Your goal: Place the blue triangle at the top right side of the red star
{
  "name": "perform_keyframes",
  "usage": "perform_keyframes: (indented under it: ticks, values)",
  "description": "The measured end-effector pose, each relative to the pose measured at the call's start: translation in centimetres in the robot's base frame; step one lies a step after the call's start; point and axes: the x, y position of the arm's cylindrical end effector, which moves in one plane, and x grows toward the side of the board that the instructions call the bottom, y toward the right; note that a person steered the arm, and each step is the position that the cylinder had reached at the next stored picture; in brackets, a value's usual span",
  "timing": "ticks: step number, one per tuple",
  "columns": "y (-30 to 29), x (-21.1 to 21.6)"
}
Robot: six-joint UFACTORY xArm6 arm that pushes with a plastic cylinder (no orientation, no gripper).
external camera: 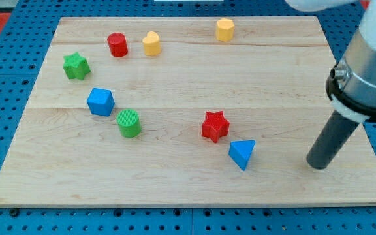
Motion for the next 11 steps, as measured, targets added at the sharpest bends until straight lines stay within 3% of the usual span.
perform_keyframes:
  ticks: [1,2,3,5,9,11]
  values:
    - [-8.5,1.3]
    - [-11.3,3.3]
    - [-13.3,1.4]
    - [-6.1,-1.1]
    - [-2.1,-3.6]
    - [-0.1,-8.7]
